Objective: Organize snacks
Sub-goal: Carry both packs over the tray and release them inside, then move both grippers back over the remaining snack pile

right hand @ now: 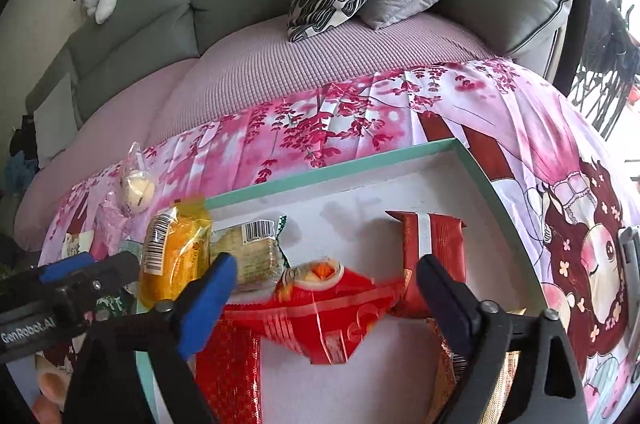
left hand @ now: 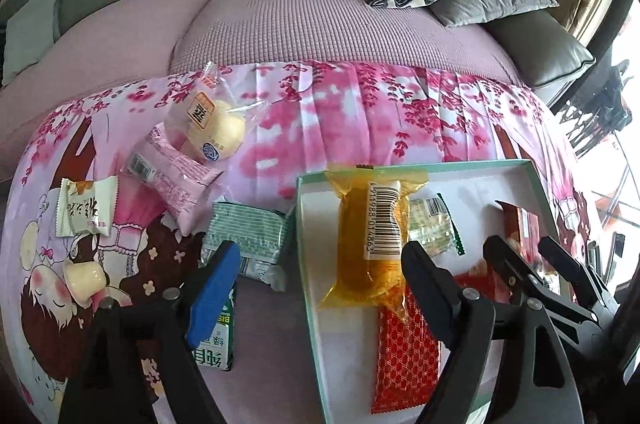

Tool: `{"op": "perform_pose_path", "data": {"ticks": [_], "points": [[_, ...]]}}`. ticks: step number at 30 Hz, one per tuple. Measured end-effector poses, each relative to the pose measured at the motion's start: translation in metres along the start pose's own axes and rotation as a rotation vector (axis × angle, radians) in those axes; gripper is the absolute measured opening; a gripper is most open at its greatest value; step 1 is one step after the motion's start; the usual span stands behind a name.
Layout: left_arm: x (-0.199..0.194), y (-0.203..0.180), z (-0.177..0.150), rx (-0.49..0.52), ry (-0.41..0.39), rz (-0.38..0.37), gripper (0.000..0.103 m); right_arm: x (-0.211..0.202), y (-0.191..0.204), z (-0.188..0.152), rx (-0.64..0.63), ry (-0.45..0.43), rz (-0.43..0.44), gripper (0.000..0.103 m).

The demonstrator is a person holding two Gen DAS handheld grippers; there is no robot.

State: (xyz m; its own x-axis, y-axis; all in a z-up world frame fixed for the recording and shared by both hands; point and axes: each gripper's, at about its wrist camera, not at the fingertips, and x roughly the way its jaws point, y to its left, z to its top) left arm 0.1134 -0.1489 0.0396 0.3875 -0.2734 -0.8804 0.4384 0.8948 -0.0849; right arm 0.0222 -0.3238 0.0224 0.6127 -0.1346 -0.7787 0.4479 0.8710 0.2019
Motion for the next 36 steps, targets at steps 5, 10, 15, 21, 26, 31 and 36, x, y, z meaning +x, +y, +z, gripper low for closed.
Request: {"op": "perform_pose_path", "data": {"ticks": [5,10,15,21,26,31,36], "points": [[0.003,0.002,0.000,-0.017,-0.001,0.022,0.084,-0.001,-0.002,-0.001,0.004,0.000,-0.001,0.103],[0.005,0.007,-0.001,-0.036,-0.011,0.047,0.093,-0.002,-0.002,-0.002,0.003,0.010,-0.005,0.103],[0.004,0.010,-0.002,-0.047,-0.034,0.078,0.093,-0.006,-0.002,-0.005,0.007,0.026,-0.021,0.103],[0.003,0.013,-0.004,-0.057,-0.034,0.090,0.093,-0.018,0.001,-0.012,0.010,0.048,-0.029,0.103],[0.001,0.018,-0.008,-0.058,-0.029,0.100,0.093,-0.028,0.012,-0.021,-0.010,0.054,-0.019,0.103],[-0.004,0.029,-0.018,-0.057,-0.027,0.113,0.093,-0.034,0.023,-0.022,-0.017,0.042,0.020,0.103],[-0.004,0.050,-0.030,-0.082,-0.005,0.139,0.093,-0.033,0.038,-0.026,-0.034,0.048,0.038,0.103]]}}
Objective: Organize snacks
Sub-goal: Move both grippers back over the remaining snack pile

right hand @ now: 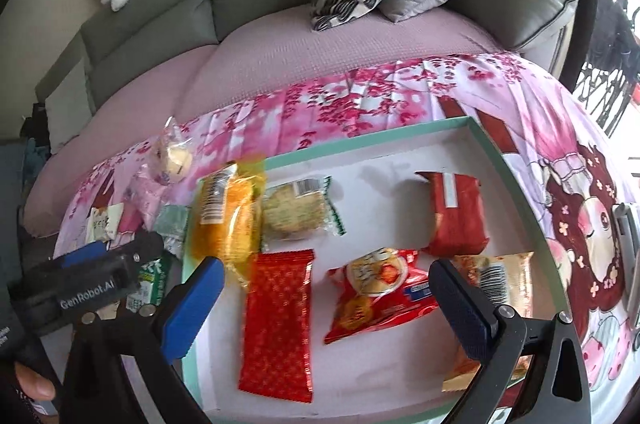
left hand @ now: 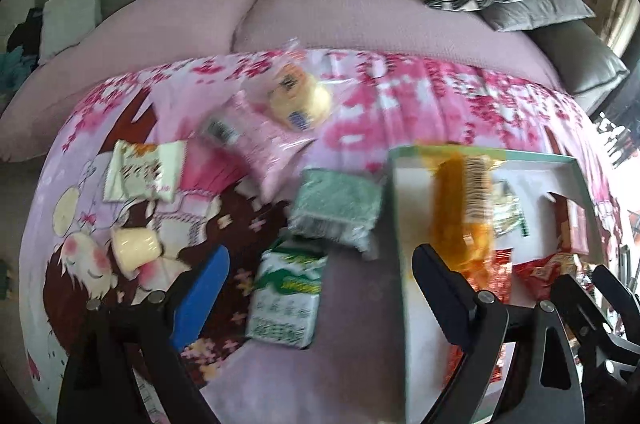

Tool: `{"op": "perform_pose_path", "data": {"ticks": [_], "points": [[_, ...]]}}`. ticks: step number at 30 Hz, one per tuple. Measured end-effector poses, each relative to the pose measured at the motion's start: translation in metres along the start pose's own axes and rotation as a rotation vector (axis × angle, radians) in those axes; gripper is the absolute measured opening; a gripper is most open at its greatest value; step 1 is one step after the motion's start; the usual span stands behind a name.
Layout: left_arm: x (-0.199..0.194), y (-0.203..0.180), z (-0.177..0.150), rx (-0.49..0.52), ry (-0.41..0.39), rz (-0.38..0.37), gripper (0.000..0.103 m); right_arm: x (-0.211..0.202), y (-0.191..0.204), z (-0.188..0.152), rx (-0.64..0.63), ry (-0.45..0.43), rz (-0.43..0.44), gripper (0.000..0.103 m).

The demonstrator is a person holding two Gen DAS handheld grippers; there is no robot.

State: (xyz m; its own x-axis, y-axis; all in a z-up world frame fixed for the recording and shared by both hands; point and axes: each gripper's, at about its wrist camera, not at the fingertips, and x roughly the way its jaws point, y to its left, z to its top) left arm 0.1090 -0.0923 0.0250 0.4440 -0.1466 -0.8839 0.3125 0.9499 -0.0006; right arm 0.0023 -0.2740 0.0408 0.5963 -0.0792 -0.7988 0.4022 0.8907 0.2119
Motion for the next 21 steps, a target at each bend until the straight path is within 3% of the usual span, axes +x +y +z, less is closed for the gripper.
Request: {"op": "perform_pose_path", "data": {"ticks": [10,16,21], "points": [[-0.006,0.052,-0.005,-0.071,0.012,-0.001,0.093,0.014,0.046,-0.011,-0.099,0.038,0.039,0.103],[-0.001,0.083,-0.005,-0.113,0.031,0.047,0.093,0.021,0.067,-0.016,-0.133,0.053,0.051,0.103],[-0.002,0.109,-0.003,-0.182,0.027,0.015,0.093,0.022,0.084,-0.018,-0.149,0.049,0.068,0.103]]}}
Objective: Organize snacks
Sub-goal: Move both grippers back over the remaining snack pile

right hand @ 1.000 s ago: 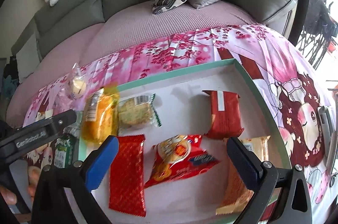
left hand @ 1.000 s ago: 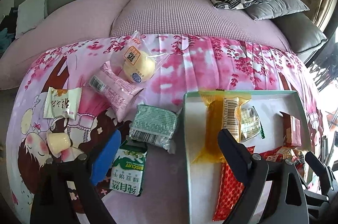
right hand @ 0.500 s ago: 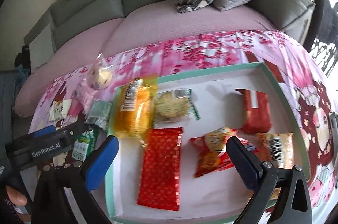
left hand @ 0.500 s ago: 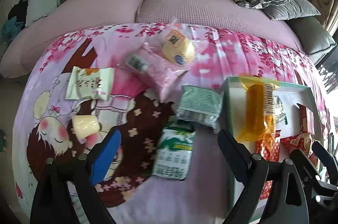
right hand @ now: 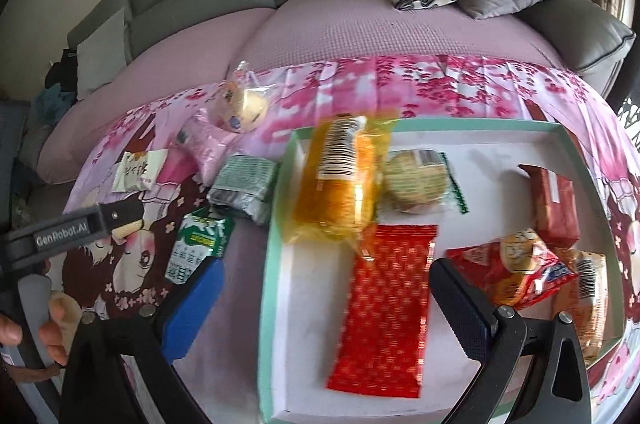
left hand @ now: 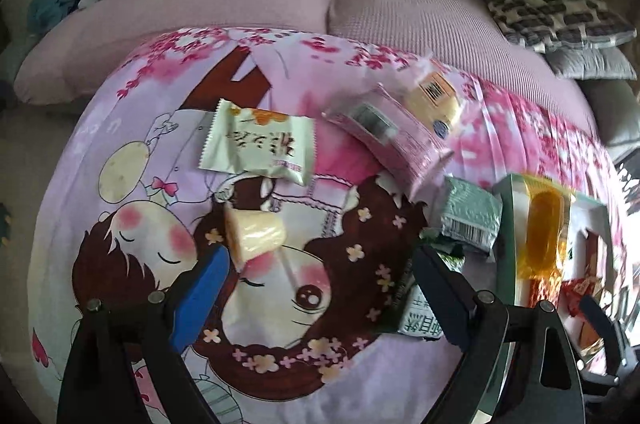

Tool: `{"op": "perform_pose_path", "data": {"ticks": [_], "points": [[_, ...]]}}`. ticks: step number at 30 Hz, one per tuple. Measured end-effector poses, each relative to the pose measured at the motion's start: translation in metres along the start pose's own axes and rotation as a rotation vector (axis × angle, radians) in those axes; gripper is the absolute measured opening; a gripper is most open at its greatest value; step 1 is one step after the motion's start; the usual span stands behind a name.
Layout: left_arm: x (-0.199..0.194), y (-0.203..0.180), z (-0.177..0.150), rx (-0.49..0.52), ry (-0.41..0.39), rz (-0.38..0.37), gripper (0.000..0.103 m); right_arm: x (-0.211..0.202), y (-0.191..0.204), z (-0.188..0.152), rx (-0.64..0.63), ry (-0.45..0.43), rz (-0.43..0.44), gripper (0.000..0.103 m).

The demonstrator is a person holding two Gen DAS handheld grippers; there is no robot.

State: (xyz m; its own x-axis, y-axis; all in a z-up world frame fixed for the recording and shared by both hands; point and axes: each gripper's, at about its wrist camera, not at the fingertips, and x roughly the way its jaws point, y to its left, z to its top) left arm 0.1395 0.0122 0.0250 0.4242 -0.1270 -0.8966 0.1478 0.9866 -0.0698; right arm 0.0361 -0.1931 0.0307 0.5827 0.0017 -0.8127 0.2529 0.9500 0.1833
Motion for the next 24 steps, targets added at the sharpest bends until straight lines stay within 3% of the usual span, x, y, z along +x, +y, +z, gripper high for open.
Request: {"op": "perform_pose_path", "data": {"ticks": [12,20,24], "points": [[0.012,0.061,0.010,-0.178,0.025,-0.039,0.093,0.008,0.053,0.007,-0.062,0.002,0.062,0.103],[0.038,0.057,0.011,-0.169,0.087,-0.037,0.093,0.030,0.084,0.011,-0.069,0.045,0.097,0.103],[0.053,0.051,0.010,-0.168,0.115,-0.083,0.093,0.044,0.094,0.008,-0.086,0.072,0.105,0.103]]}}
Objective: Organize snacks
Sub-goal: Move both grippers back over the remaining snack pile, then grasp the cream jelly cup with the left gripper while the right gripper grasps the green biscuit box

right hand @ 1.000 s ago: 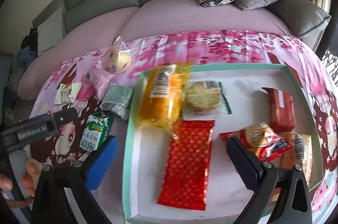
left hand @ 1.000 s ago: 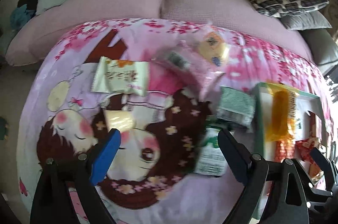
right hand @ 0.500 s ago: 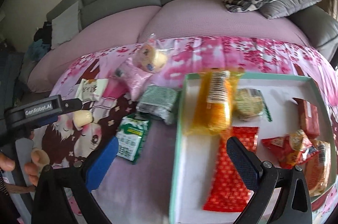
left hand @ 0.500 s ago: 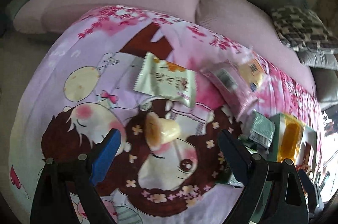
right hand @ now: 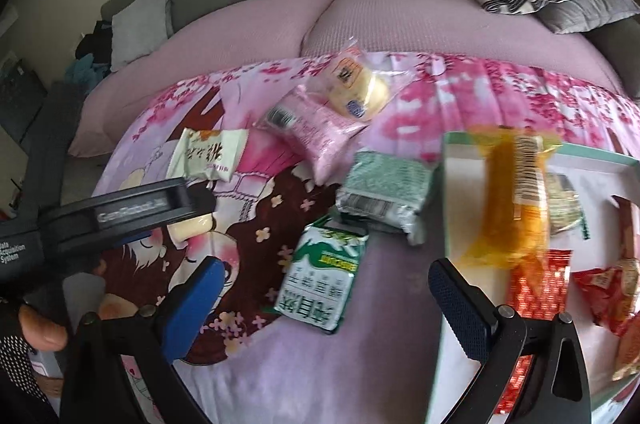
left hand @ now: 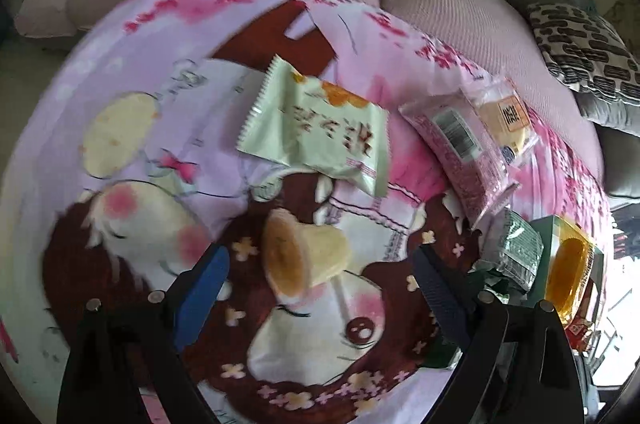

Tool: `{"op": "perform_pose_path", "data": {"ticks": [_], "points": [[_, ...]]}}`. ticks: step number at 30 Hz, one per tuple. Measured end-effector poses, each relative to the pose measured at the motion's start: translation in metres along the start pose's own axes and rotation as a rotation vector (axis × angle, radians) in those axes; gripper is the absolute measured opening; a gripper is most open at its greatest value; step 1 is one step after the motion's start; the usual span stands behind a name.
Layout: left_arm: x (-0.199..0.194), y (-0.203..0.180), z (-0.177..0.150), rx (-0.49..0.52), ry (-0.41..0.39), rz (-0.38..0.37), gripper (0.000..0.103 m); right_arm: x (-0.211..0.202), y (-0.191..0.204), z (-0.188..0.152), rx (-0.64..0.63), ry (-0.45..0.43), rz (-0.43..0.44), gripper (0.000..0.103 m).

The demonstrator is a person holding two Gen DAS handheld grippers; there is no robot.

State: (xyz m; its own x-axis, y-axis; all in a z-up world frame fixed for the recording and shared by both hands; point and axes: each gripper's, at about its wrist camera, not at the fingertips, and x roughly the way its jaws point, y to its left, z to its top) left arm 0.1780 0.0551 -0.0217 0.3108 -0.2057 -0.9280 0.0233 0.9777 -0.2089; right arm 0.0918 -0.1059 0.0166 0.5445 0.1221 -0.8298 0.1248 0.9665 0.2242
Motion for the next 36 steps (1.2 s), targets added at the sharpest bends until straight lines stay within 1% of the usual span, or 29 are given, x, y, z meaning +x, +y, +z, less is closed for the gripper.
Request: {"op": "perform_pose_path", "data": {"ticks": [1,3,5,7,11,13,14,15,16,19,20,23,24,25,26,28,30,36], "points": [[0.004,-0.001,0.000,-0.001,0.009,-0.004,0.093,0.003,0.001,0.000,-0.001,0.008,-0.002,0.103],[0.009,-0.003,0.000,0.007,0.017,0.012,0.092,0.011,0.003,-0.001,-0.003,0.022,-0.007,0.103],[0.013,-0.004,0.001,0.018,0.016,0.037,0.088,0.017,0.005,-0.001,-0.005,0.034,-0.009,0.102],[0.016,-0.006,0.002,0.028,0.012,0.064,0.081,0.022,0.006,-0.002,-0.010,0.041,-0.015,0.102],[0.020,-0.011,0.004,0.068,-0.002,0.125,0.073,0.032,0.004,-0.003,-0.005,0.063,-0.025,0.096],[0.021,-0.015,0.004,0.084,-0.011,0.154,0.062,0.036,0.004,-0.003,-0.003,0.077,-0.037,0.092],[0.021,-0.017,0.003,0.087,-0.017,0.165,0.059,0.037,0.003,-0.003,-0.002,0.082,-0.041,0.090],[0.020,-0.016,0.003,0.087,-0.022,0.169,0.051,0.039,0.003,-0.003,-0.002,0.087,-0.046,0.089],[0.019,-0.016,0.004,0.085,-0.027,0.168,0.047,0.039,0.003,-0.003,-0.005,0.087,-0.053,0.087],[0.018,-0.014,0.005,0.084,-0.029,0.164,0.047,0.040,0.004,-0.003,-0.012,0.091,-0.071,0.079],[0.017,-0.015,0.005,0.087,-0.030,0.167,0.047,0.040,0.004,-0.003,-0.014,0.090,-0.083,0.072],[0.014,-0.009,0.003,0.086,-0.031,0.159,0.047,0.039,0.002,-0.002,-0.007,0.085,-0.081,0.058],[0.013,-0.009,0.003,0.084,-0.030,0.154,0.047,0.038,0.001,-0.003,-0.006,0.082,-0.079,0.055],[0.013,-0.009,0.004,0.081,-0.030,0.147,0.047,0.036,0.000,-0.004,-0.006,0.079,-0.075,0.048],[0.011,-0.009,0.002,0.078,-0.029,0.137,0.046,0.036,0.000,-0.004,-0.006,0.078,-0.071,0.045],[0.008,-0.009,0.002,0.073,-0.029,0.103,0.046,0.035,0.000,-0.005,-0.009,0.076,-0.070,0.044],[0.005,-0.012,-0.002,0.074,-0.031,0.084,0.047,0.032,-0.001,-0.006,-0.007,0.073,-0.067,0.042],[-0.006,-0.030,-0.006,0.098,-0.056,0.055,0.046,0.021,-0.006,-0.006,0.006,0.046,-0.069,0.042]]}}
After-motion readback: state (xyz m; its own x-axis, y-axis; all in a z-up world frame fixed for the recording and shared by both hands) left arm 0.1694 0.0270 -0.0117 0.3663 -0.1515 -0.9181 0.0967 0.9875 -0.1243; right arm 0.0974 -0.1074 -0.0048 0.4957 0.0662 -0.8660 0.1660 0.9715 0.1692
